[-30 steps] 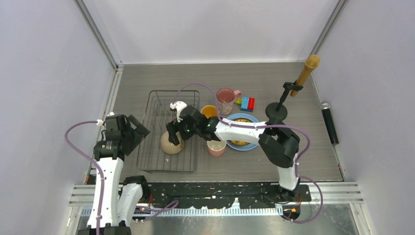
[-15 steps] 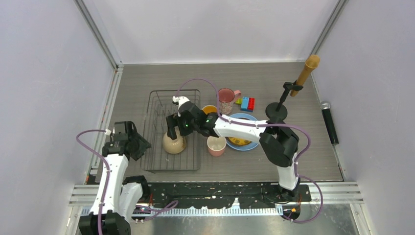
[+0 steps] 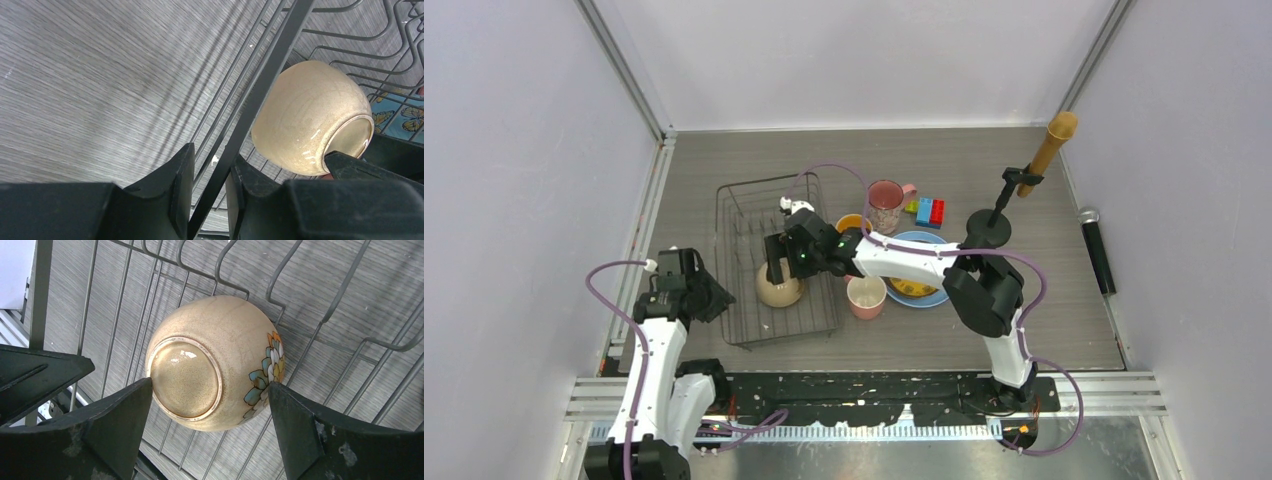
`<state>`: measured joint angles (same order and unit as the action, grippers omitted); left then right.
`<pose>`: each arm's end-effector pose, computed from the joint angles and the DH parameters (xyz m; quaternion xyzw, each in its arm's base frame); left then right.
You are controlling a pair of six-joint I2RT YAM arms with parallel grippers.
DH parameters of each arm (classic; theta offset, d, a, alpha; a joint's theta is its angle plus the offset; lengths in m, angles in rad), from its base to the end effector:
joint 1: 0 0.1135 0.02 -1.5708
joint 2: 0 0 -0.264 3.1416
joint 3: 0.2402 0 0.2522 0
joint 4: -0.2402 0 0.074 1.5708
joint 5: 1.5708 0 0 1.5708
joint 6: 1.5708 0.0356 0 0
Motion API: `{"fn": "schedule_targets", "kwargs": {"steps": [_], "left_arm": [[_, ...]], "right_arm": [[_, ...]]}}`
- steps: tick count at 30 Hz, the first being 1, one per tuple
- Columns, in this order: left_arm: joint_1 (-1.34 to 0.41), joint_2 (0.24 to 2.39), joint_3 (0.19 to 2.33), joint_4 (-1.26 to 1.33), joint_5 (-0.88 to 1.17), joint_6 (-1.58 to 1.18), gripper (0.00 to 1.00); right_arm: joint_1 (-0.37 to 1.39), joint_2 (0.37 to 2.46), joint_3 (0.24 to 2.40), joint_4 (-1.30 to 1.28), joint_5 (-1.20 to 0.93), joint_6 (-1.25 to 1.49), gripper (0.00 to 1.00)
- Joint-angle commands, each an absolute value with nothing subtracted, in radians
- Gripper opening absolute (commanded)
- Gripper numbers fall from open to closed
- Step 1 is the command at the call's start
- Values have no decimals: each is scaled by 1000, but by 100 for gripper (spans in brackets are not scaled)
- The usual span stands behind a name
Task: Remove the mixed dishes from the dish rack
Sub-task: Pick up the bowl from the dish rack.
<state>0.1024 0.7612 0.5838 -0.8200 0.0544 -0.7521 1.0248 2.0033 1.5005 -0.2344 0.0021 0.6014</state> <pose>0.1395 0.0124 0.2194 -0.3903 0.8758 -0.1149 0.2596 0.2365 0.3891 0.2140 -0.1917 0.8941 0.2934 0.2789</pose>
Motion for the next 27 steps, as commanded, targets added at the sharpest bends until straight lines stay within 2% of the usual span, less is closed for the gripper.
{"fn": "schedule_targets", "kwargs": {"steps": [1,12,18,27], "left_arm": [[108,744,593,-778,66,-776,25],[108,746,581,-764,98,-779,20],[108,747,575,-757,121,-785,13],[109,748,587,-770,106,-783,11]], "right_arm": [[1045,2021,1538,-220,-50,646,91],[1057,2013,1529,-87,-164,713,91],[1058,2006,1542,-5,-244,746,91],[1069,1999,1568,-179,-67,633,73]]}}
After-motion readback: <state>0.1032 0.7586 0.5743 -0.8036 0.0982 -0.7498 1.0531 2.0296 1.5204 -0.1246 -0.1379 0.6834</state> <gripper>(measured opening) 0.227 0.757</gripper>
